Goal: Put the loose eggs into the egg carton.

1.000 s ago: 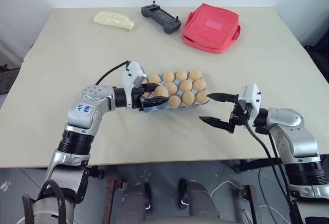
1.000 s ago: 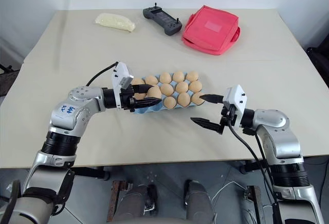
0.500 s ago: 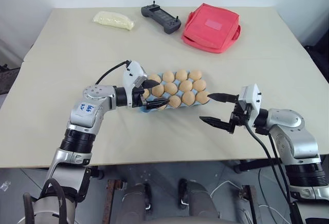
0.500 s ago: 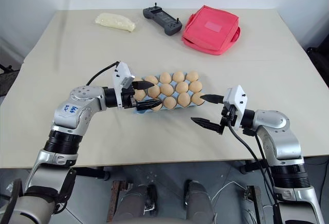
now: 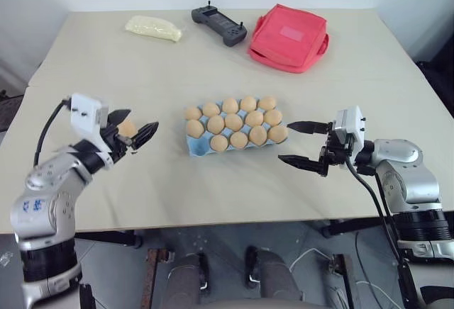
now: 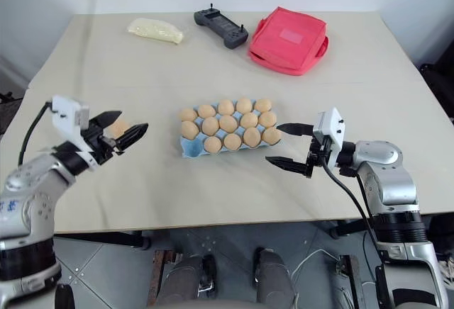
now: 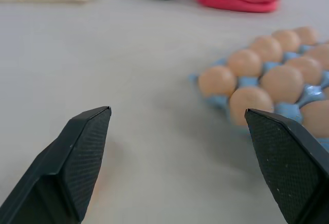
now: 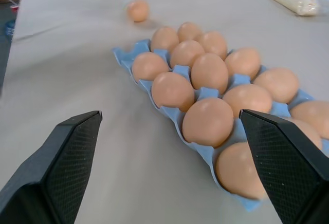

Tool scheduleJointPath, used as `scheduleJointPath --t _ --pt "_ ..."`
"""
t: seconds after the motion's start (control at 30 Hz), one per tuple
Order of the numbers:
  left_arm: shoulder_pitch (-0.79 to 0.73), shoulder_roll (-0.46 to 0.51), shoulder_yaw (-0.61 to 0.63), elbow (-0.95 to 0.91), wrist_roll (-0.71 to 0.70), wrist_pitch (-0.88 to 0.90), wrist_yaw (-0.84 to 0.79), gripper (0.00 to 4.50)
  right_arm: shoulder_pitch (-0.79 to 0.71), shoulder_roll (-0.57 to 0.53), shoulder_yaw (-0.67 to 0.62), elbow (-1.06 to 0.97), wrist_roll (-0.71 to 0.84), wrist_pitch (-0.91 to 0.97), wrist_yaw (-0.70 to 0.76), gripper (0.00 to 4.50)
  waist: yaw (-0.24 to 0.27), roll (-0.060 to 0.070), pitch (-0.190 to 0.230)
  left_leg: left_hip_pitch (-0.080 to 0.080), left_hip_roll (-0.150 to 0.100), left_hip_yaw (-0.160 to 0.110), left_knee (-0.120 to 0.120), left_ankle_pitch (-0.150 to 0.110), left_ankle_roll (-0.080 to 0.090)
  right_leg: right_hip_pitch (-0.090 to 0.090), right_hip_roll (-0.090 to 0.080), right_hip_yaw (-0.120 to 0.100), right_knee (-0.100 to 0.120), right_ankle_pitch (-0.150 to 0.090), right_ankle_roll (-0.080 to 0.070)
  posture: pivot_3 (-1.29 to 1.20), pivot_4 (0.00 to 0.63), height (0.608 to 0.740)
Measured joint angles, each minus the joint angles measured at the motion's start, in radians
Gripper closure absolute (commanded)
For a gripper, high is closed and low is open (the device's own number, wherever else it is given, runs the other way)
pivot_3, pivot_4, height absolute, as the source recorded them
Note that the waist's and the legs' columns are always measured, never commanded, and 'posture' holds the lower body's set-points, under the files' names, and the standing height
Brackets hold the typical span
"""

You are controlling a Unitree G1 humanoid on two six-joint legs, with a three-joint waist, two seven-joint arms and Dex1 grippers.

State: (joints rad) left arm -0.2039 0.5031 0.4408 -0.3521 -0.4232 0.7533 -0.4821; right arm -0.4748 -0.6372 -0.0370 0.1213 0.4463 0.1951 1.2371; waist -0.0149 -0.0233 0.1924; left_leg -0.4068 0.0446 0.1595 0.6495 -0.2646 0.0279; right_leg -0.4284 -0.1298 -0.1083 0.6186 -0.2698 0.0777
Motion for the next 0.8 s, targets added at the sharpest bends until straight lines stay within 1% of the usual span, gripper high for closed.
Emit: scheduleJointPath --t 0.13,0.2,0.33,0.47,0.53,0.6,0.7,0.8 --pt "0.143 -0.060 0.073 -0.111 -0.026 0.037 0.078 0.06 -0.044 0.017 0.024 0.046 -0.009 -0.006 0.029 0.00 0.002 0.000 0.000 0.000 0.001 0.000 0.000 -0.001 0.001 0.000 0.000 0.001 0.000 0.001 -0.002 0.00 0.150 0.740" --pt "0.184 -0.070 0.103 -0.138 -0.044 0.046 0.105 0.06 -0.066 0.025 0.036 0.069 -0.017 -0.019 0.045 0.00 0.002 0.000 0.000 0.000 0.002 0.000 0.000 -0.001 0.001 0.000 0.001 0.001 0.000 0.001 -0.003 0.00 0.150 0.740" --pt "0.232 -0.071 0.158 -0.165 -0.066 0.045 0.131 0.06 -0.099 0.032 0.042 0.102 -0.028 -0.025 0.065 0.00 0.004 0.000 0.000 0.000 0.002 0.000 -0.001 -0.001 0.001 -0.001 0.001 0.001 0.000 0.001 -0.004 0.00 0.150 0.740" --pt "0.242 -0.070 0.168 -0.165 -0.077 0.045 0.149 0.06 -0.106 0.039 0.043 0.119 -0.033 -0.037 0.074 0.00 0.010 0.000 0.000 0.000 0.002 0.000 -0.002 -0.001 0.000 -0.001 0.001 0.001 -0.002 0.001 -0.004 0.00 0.150 0.740" --pt "0.210 -0.064 0.163 -0.155 -0.079 0.043 0.157 0.06 -0.108 0.043 0.044 0.119 -0.038 -0.038 0.075 0.00 0.013 0.000 0.000 0.000 0.002 0.000 -0.002 -0.001 0.000 -0.001 0.001 0.000 -0.002 0.001 -0.004 0.00 0.150 0.740" --pt "0.146 -0.047 0.137 -0.121 -0.074 0.041 0.171 0.06 -0.108 0.045 0.045 0.120 -0.040 -0.039 0.076 0.00 0.015 0.000 0.000 0.000 0.002 0.000 -0.002 -0.001 0.000 -0.001 0.001 0.000 -0.002 0.001 -0.004 0.00 0.150 0.740" --pt "0.035 -0.016 0.084 -0.034 -0.051 0.034 0.192 0.06 -0.108 0.049 0.053 0.117 -0.043 -0.038 0.074 0.00 0.013 0.000 0.000 0.000 0.001 0.000 -0.001 -0.001 0.000 0.000 0.001 0.000 -0.002 0.001 -0.004 0.00 0.150 0.740" --pt "-0.086 0.007 0.011 0.104 -0.011 0.021 0.203 0.06 -0.106 0.049 0.053 0.113 -0.044 -0.037 0.065 0.00 0.012 0.000 0.000 0.000 0.002 0.000 -0.002 -0.001 0.000 -0.001 0.001 -0.001 -0.002 0.001 -0.004 0.00 0.150 0.740"
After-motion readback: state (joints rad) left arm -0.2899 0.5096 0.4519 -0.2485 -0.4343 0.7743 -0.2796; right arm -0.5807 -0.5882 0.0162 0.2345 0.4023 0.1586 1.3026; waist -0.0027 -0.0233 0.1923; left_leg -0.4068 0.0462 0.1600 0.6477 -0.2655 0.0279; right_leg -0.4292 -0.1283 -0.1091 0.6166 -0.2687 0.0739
